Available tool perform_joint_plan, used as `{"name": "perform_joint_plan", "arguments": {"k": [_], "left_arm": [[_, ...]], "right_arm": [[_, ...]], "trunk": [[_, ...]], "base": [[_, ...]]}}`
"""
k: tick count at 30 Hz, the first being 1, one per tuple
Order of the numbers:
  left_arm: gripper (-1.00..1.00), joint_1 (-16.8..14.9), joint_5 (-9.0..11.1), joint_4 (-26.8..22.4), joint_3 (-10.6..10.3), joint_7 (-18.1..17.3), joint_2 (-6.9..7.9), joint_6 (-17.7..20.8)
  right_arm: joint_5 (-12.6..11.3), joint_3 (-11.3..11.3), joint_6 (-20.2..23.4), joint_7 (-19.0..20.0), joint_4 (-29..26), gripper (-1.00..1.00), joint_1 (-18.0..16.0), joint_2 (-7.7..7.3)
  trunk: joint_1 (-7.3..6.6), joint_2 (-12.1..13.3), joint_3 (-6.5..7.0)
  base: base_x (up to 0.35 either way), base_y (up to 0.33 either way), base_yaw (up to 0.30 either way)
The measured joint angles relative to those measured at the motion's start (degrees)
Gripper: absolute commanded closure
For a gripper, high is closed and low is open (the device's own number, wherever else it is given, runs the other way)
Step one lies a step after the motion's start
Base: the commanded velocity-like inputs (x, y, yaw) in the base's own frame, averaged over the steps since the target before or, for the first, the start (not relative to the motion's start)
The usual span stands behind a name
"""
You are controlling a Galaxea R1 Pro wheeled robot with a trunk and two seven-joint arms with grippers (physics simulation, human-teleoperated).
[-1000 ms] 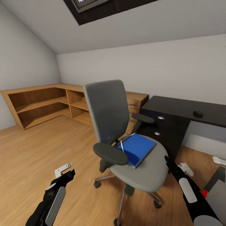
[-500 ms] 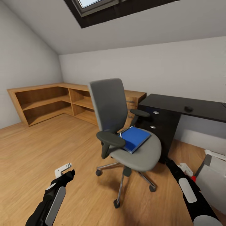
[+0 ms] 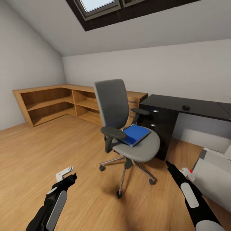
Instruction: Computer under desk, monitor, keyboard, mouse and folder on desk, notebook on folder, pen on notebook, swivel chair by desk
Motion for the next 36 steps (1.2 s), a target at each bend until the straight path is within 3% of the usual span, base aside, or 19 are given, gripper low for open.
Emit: {"name": "perform_joint_plan", "arguments": {"k": [5, 10, 17, 25, 31, 32, 33, 36], "left_arm": [[-1.00, 0.00, 0.00, 0.00, 0.00, 0.00, 0.00, 0.00], [-1.00, 0.00, 0.00, 0.00, 0.00, 0.00, -0.01, 0.00], [-1.00, 0.00, 0.00, 0.00, 0.00, 0.00, 0.00, 0.00], [-1.00, 0.00, 0.00, 0.00, 0.00, 0.00, -0.01, 0.00], [-1.00, 0.01, 0.00, 0.00, 0.00, 0.07, -0.07, 0.00], [-1.00, 0.01, 0.00, 0.00, 0.00, 0.08, -0.08, 0.00], [-1.00, 0.00, 0.00, 0.00, -0.05, 0.08, -0.08, 0.00], [-1.00, 0.01, -0.09, 0.14, -0.49, -0.01, -0.72, 0.02]], "right_arm": [[0.00, 0.03, 1.63, 0.00, 0.73, -1.00, 0.00, 0.59], [-0.15, 0.06, 6.63, 0.04, 0.95, -1.00, 0.00, 1.10], [-3.14, 0.14, 14.19, 1.24, 0.92, -1.00, 0.00, 1.47], [-4.66, 0.20, 19.59, 7.84, 0.90, -1.00, 0.06, 1.47], [-4.75, 0.27, 20.34, 11.92, 1.01, -1.00, 0.09, 1.54], [-4.75, 0.29, 20.34, 13.22, 1.02, -1.00, 0.11, 1.54], [-4.72, 0.29, 20.32, 17.43, 1.04, -1.00, 0.20, 1.55], [-4.55, -0.36, 19.73, 18.72, 1.70, -1.00, 0.28, 0.90]], "trunk": [[-0.02, 0.00, 0.00], [-0.02, 0.00, 0.00], [-0.02, 0.00, 0.00], [-0.02, 0.00, 0.00], [-0.02, 0.00, 0.00], [-0.02, 0.00, 0.00], [-0.02, 0.00, 0.00], [-0.02, 0.00, 0.00]], "base": [[-0.071, 0.000, 0.000], [-0.017, 0.000, 0.000], [-0.003, 0.000, 0.000], [0.000, 0.000, 0.000], [0.000, 0.000, 0.000], [0.000, 0.000, 0.000], [0.000, 0.000, 0.000], [0.000, 0.000, 0.000]]}}
